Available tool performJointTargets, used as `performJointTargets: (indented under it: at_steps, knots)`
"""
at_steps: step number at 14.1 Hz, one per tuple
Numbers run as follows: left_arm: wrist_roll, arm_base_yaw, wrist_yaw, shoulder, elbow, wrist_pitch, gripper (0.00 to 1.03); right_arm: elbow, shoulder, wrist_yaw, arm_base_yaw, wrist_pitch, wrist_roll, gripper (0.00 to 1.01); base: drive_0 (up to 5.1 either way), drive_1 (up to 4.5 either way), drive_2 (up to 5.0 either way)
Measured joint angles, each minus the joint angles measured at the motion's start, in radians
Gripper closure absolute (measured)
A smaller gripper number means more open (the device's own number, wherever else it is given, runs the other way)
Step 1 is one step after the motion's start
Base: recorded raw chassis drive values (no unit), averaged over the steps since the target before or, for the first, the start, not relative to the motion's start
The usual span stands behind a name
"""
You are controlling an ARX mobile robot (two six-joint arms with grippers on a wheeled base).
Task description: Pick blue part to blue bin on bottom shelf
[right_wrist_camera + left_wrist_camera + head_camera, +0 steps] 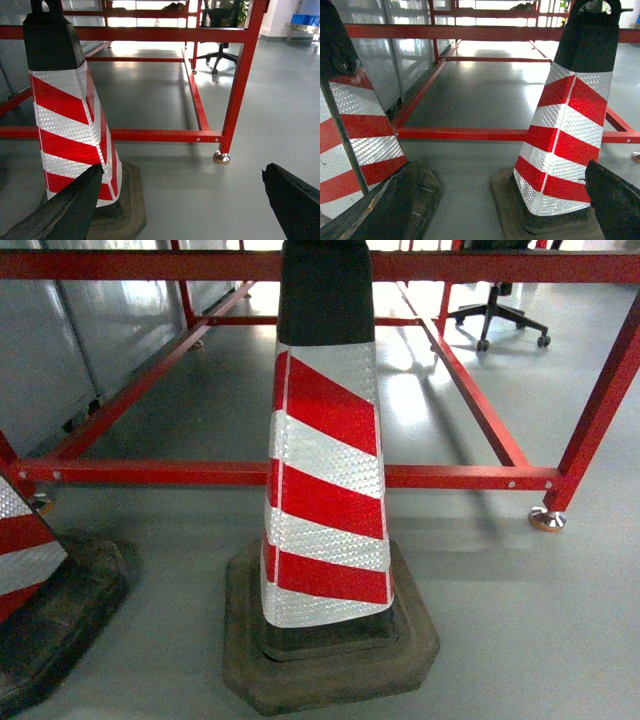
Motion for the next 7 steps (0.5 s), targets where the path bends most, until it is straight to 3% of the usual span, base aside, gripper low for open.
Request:
performJointTargets:
  at_steps: [7]
  knots:
    - [0.000,0.000,0.000,0.000,0.000,0.000,0.05,0.000,0.000,0.000,0.000,0.000,0.000,0.03,0.0,0.00,0.0]
